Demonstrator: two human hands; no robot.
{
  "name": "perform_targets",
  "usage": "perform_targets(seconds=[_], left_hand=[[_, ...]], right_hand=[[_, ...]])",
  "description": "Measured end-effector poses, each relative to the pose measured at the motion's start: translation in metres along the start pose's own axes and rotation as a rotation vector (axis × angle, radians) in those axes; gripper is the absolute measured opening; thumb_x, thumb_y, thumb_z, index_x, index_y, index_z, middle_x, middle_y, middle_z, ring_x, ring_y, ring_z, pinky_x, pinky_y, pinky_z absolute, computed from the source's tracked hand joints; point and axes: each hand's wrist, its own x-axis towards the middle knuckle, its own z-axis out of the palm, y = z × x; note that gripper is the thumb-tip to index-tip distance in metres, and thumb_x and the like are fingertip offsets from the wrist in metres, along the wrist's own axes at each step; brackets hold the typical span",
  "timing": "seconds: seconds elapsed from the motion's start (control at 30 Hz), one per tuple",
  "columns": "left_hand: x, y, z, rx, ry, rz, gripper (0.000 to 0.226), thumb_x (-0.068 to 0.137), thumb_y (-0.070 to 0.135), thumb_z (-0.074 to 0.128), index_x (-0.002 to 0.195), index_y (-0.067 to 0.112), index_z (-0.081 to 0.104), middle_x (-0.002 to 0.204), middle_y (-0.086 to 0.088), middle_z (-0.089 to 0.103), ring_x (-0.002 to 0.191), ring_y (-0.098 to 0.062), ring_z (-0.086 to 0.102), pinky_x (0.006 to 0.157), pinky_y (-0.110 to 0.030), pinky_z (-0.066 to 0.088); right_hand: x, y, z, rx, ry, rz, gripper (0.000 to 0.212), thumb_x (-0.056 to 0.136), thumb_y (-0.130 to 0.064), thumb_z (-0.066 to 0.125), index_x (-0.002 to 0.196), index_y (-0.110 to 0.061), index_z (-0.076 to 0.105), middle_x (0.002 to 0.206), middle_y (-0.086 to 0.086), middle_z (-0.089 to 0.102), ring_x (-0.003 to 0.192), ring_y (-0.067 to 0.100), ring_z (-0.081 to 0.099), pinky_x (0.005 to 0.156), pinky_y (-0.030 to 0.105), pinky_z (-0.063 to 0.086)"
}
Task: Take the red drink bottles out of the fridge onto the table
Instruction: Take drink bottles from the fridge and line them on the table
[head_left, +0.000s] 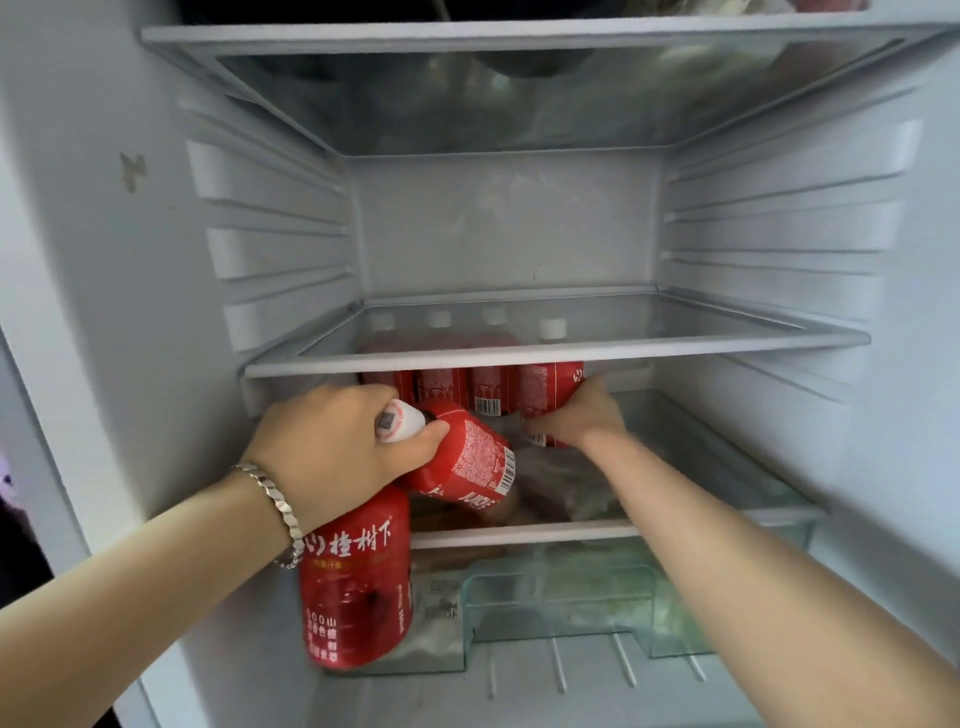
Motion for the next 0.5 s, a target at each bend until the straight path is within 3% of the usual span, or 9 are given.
perform_targets(seconds=[0.27,0.4,0.47,0.5], left_hand=[[-0.005,0.002,-0.001,-0.019,-0.024,0.013,0.049,0.073,0.072,0.038,0.067,0.024,0.047,0.066,0.008,0.056,0.065,-0.015,0.057,0.060,-0.028,0.047],[-0.007,0.002,-0.003,0.003,-0.038,0.016,0.047,0.076,0.071,0.040,0.071,0.025,0.049,0.071,0.006,0.058,0.068,-0.015,0.057,0.061,-0.028,0.047],[-0.006,0.003,-0.003,0.009,-0.040,0.015,0.047,0.077,0.071,0.040,0.078,0.027,0.054,0.076,0.006,0.060,0.071,-0.014,0.058,0.062,-0.027,0.047],[-0.005,0.003,-0.003,0.007,-0.038,0.012,0.047,0.077,0.071,0.040,0.081,0.027,0.056,0.078,0.005,0.061,0.073,-0.015,0.058,0.064,-0.027,0.047]], right_hand=[[-0.115,0.016,-0.041,-0.038,0.002,-0.059,0.083,0.054,-0.034,0.089,0.116,-0.019,0.036,0.105,-0.002,0.058,0.099,0.022,0.060,0.083,0.034,0.051],[-0.126,0.014,-0.049,-0.028,-0.043,-0.070,0.091,0.052,-0.037,0.090,0.122,-0.018,0.035,0.116,0.002,0.057,0.105,0.022,0.059,0.088,0.037,0.051],[-0.122,0.004,-0.050,0.060,-0.032,-0.122,0.102,0.052,-0.044,0.088,0.134,-0.017,0.033,0.124,0.004,0.055,0.111,0.023,0.057,0.095,0.042,0.049],[-0.119,-0.005,-0.050,0.143,-0.013,-0.163,0.097,0.056,-0.047,0.085,0.134,-0.016,0.037,0.122,0.002,0.058,0.111,0.023,0.059,0.094,0.041,0.049]])
